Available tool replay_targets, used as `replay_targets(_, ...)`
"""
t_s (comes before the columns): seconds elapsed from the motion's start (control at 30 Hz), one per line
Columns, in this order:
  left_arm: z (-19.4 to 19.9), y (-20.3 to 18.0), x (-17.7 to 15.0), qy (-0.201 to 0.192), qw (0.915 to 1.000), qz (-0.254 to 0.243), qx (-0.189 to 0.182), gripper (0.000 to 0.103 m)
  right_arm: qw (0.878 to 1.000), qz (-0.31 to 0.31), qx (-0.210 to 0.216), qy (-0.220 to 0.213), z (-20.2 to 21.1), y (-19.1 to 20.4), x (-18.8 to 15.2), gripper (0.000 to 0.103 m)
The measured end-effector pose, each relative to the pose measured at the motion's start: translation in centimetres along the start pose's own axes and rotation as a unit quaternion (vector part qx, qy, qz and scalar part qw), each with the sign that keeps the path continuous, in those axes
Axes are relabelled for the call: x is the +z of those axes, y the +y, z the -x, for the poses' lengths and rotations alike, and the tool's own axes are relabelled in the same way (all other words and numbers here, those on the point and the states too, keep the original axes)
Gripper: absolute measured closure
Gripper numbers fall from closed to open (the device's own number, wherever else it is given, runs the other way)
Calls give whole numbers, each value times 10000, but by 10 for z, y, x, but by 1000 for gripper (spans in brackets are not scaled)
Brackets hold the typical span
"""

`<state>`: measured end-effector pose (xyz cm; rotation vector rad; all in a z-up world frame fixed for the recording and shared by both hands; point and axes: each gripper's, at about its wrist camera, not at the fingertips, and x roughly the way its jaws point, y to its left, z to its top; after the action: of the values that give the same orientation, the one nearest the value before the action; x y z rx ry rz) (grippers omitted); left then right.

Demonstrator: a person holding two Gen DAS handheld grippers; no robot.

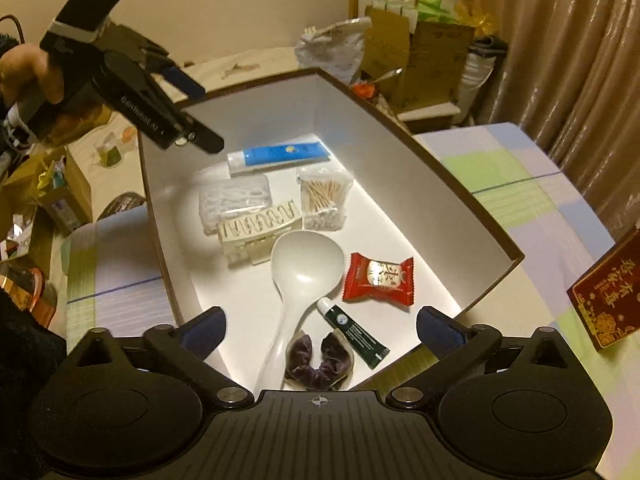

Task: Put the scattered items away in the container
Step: 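Open both grippers to drop the tube and scrunchie into the box, then withdraw both tools from the box toward the pill bottle and yellow packet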

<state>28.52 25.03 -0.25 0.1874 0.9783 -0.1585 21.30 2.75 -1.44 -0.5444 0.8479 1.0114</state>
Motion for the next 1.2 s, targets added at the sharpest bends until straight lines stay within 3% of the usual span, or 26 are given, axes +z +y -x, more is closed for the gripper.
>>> replay_targets(0.27, 18, -10, -14, 19, 9999, -97, 69, 3, 9990, -390, -193, -55, 18, 9, -9, 0)
replay_targets(1.2, 69, -42, -70, 9, 9999, 65, 156, 1, 9968, -675, -288, -331, 70, 52, -54, 0)
